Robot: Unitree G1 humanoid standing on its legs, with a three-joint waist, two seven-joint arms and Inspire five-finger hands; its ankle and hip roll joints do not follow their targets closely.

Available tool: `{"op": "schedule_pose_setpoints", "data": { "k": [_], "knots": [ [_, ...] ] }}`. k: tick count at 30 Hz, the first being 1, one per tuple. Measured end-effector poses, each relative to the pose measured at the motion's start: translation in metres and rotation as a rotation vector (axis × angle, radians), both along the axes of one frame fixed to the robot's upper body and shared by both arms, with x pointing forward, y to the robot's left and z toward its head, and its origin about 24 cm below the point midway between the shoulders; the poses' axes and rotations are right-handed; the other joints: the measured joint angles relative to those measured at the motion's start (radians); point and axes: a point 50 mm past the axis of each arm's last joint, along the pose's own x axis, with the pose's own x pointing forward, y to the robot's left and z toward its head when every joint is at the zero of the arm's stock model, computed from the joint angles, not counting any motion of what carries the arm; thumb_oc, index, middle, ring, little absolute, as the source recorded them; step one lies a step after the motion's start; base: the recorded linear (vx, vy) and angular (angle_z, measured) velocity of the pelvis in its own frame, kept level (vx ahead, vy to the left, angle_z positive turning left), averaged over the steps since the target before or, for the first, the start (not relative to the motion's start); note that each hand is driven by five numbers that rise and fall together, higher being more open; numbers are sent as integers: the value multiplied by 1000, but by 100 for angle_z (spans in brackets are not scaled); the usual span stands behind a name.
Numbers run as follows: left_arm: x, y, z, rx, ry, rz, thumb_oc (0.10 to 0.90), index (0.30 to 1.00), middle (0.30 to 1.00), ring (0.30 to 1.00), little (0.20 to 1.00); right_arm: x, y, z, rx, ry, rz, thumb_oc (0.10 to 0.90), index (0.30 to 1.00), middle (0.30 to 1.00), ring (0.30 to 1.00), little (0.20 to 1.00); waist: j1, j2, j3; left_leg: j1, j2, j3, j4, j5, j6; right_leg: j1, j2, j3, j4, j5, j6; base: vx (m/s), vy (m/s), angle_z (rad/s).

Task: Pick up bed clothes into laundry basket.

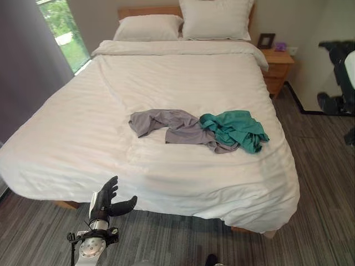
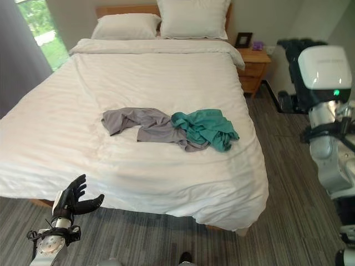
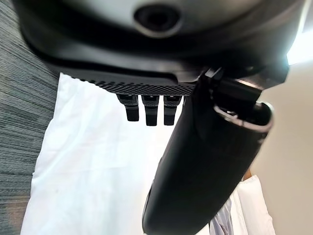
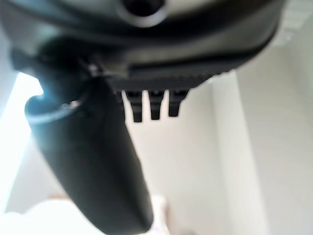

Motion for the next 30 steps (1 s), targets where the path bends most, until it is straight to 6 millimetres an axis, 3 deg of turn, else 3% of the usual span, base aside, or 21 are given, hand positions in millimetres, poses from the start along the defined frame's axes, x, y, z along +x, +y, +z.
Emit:
{"op": "schedule_pose_setpoints", "data": {
  "k": [3, 4, 5, 6, 8, 9, 10, 11, 15, 21, 25, 30],
  "knots": [
    [0, -14, -4, -23, 13, -58, 800, 900, 900, 900, 900, 0, 2, 4, 1, -9, 12, 800, 900, 900, 900, 900, -2, 12, 12, 54, -74, -14, -261, -44, 42, -27, 3, 33, -3, 1, -5, 178, 115, 7],
    [0, -17, -5, -32, 17, -71, 800, 900, 900, 900, 900, 2, 3, 0, 5, 5, 12, 800, 900, 900, 900, 900, -1, 20, 12, 77, -97, -46, -384, -45, 40, -40, 8, 57, -6, 2, -5, 173, 33, -5],
    [0, -19, -5, -38, 17, -76, 800, 900, 900, 900, 900, 3, 2, -1, 5, 14, 9, 800, 900, 900, 900, 900, -1, 26, 17, 82, -104, -70, -412, -49, 42, -48, 10, 62, -6, 1, -6, 178, -14, -45],
    [-1, -24, -8, -60, 20, -73, 800, 900, 900, 900, 900, 6, 4, -10, 3, 58, 11, 800, 900, 900, 900, 900, 17, 43, 31, 90, -104, -104, -411, -44, 62, -53, 20, 105, -8, 30, -8, 238, -22, -51],
    [-4, -31, -11, -89, 24, -65, 800, 900, 900, 900, 900, 10, 4, -22, 5, 114, 14, 800, 900, 900, 900, 900, 22, 95, 32, 103, -93, -177, -411, -72, 91, -55, 51, 122, -9, 34, -4, 123, -15, -47],
    [-4, -36, -8, -114, 6, -63, 800, 900, 900, 900, 900, 11, 3, -24, 8, 125, 19, 800, 900, 900, 900, 900, 22, 153, 31, 103, -72, -183, -398, -86, 122, -66, 81, 123, -9, 47, 14, 115, 29, -43],
    [-3, -33, -6, -119, -8, -52, 800, 900, 900, 900, 900, 12, 4, -27, 26, 132, 24, 800, 900, 900, 900, 900, 28, 159, 39, 103, -78, -180, -391, -64, 119, -67, 72, 134, -8, 54, 25, 131, 57, -35],
    [-2, -28, -2, -108, -25, -40, 800, 900, 900, 900, 900, 13, 6, -32, 24, 156, 30, 800, 900, 900, 900, 900, 21, 145, 48, 92, -96, -172, -385, -78, 127, -72, 52, 133, -9, 62, 42, 174, 77, -14],
    [0, -17, 3, -67, -31, -43, 800, 900, 900, 900, 900, 15, 9, -39, -17, 216, 45, 800, 900, 900, 900, 900, 27, 120, 55, 127, -118, -131, -400, -65, 139, -52, 25, 133, -9, 68, 53, 116, 25, 6],
    [-1, -9, 5, -36, -28, -47, 800, 900, 900, 900, 900, 22, 15, -32, -45, 214, 58, 800, 900, 900, 900, 900, 54, 79, 53, 128, -118, -111, -399, -63, 135, -55, 23, 134, -2, 69, 55, 49, 4, -2],
    [-1, -3, 7, -8, -26, -51, 800, 900, 900, 900, 900, 27, 4, -25, -63, 210, -2, 800, 900, 900, 900, 900, 64, 56, 46, 74, -117, -107, -400, -56, 128, -110, 23, 133, -2, 79, 53, -54, 6, -2],
    [2, 8, 6, 29, -15, -35, 800, 900, 900, 900, 900, 32, -25, -16, -129, 252, -162, 800, 900, 900, 900, 900, 78, 51, 46, -49, -118, -107, -400, -28, 132, -235, 22, 132, -2, 109, 45, -66, -3, -2]
  ]
}}
